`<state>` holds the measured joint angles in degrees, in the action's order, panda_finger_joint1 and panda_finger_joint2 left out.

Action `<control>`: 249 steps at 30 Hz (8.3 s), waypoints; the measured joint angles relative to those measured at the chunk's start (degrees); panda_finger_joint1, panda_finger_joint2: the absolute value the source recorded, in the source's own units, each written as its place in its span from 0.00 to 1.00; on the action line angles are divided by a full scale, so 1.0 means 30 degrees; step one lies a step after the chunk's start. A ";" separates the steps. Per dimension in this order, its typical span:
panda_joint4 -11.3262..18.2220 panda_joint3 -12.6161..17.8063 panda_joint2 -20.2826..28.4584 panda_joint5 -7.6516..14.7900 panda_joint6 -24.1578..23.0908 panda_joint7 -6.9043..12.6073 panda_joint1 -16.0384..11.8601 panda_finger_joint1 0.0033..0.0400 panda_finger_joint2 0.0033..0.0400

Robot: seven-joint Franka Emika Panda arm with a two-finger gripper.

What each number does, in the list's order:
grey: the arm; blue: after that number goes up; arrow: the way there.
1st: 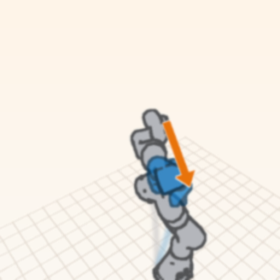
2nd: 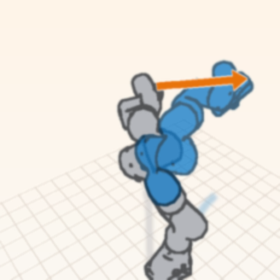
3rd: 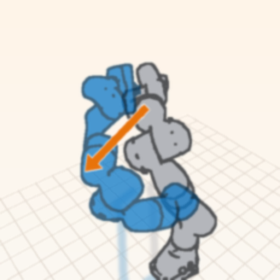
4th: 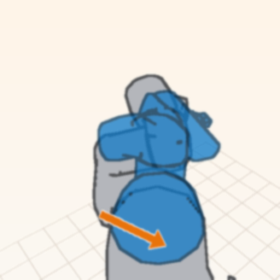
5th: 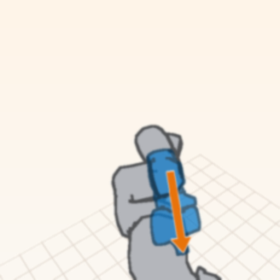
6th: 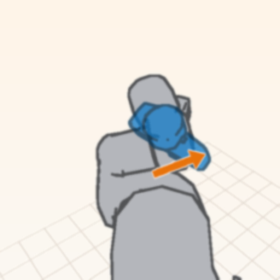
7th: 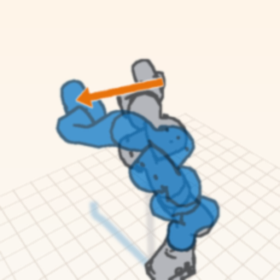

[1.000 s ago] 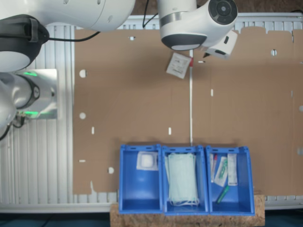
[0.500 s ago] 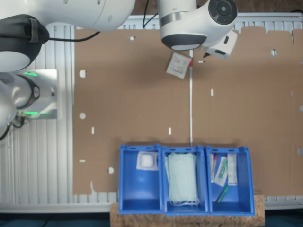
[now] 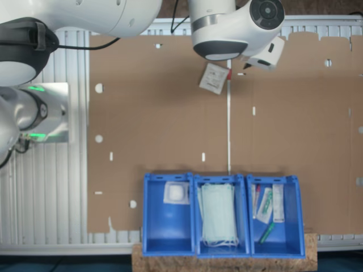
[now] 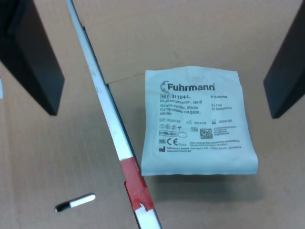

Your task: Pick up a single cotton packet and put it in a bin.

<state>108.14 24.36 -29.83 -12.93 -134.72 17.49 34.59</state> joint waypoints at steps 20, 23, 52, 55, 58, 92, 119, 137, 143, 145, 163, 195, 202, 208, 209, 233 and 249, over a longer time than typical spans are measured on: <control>0.0000 0.0000 0.0000 0.0000 0.0000 0.0000 0.0000 1.00 1.00; 0.0000 0.0000 0.0000 0.0000 0.0000 0.0000 0.0000 1.00 1.00; 0.1085 0.0000 0.0039 0.0000 0.0000 0.0000 0.0000 1.00 1.00; 0.1303 0.0000 0.0041 0.0000 0.0000 0.0000 0.0000 1.00 1.00; 0.1495 0.0000 0.0048 0.0000 0.0000 0.0000 0.0001 1.00 1.00; 0.1879 0.0000 -0.1173 0.0000 -0.0070 0.0000 0.0277 1.00 1.00; 0.1415 0.0244 -0.1832 0.0000 -0.1502 0.0000 0.0300 1.00 1.00; 0.1321 0.0400 -0.2062 0.0000 -0.1725 0.0000 0.0338 1.00 1.00; 0.1292 0.0404 -0.2343 0.0000 -0.1794 0.0000 0.0378 1.00 1.00; 0.1291 0.0404 -0.2419 0.0000 -0.1804 0.0000 0.0393 1.00 1.00; 0.1290 0.0405 -0.2619 0.0000 -0.1845 0.0000 0.0435 1.00 1.00; 0.1186 0.0419 -0.2759 0.0012 -0.1847 0.0000 0.0456 1.00 1.00; 0.1182 0.0451 -0.2759 0.0012 -0.1847 0.0000 0.0456 1.00 1.00; 0.1182 0.0462 -0.2759 0.0012 -0.1847 0.0000 0.0456 1.00 1.00; 0.1182 0.0463 -0.2759 0.0012 -0.1847 0.0000 0.0456 1.00 1.00; 0.1182 0.0466 -0.2759 0.0012 -0.1847 0.0000 0.0456 0.65 0.65; 0.1180 0.0466 -0.2759 0.0012 -0.1847 0.0000 0.0456 0.06 0.06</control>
<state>111.68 25.76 -38.11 -12.89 -140.26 17.49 35.96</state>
